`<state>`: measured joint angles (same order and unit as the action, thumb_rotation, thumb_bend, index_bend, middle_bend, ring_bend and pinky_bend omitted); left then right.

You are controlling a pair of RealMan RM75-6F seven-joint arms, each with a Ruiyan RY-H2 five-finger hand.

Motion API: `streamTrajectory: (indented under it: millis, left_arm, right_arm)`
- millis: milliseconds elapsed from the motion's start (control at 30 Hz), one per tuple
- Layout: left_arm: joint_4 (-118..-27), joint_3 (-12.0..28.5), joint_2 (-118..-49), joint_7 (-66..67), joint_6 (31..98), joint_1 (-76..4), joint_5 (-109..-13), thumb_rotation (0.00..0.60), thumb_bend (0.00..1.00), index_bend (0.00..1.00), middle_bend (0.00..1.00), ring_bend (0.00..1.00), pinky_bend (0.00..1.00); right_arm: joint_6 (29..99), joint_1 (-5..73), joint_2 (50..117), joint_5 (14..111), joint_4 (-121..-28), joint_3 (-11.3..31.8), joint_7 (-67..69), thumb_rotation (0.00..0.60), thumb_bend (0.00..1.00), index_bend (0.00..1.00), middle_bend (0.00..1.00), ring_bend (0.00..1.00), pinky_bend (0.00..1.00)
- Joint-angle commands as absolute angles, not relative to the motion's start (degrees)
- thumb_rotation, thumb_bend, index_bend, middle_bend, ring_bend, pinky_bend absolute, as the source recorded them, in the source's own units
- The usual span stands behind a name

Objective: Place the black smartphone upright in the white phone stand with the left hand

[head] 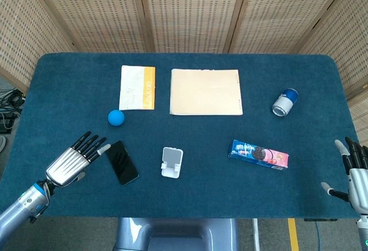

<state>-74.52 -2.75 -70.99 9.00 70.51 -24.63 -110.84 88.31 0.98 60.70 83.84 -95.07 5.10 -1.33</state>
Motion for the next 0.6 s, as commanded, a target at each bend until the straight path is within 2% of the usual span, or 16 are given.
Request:
streamTrajectory:
  millis: [33,233,600]
  left_arm:
    - [-53.3,-7.37,-80.98,-8.8,76.09,-34.07,-122.18,0.6,0.0,0.0,0.01,0.05,0.04]
    - [-46.44,-9.5,-83.87,-11.66,78.16,-37.33,-124.11,0.6,0.03,0.1,0.15,0.2,0.21]
    - [-47.59,-12.67,-84.59,-10.85,73.53,-41.32,-123.58,0.6,0.1,0.13,0.18,0.25,0.27]
  right_arm:
    - [87.75,1.16,61.07,83.11,-94.71,5.28,-1.94,0.6,0.0,0.03,0.0,0.0,0.0]
    - [86.78,1.61,61.72,82.06,-94.52,5.52,-3.34,0.6,0.0,0.03,0.0,0.0,0.0]
    - [85.45,2.19,62.73,80.39,-94.03,5.84,-5.42,0.6,0.0,0.04,0.0,0.0,0.0]
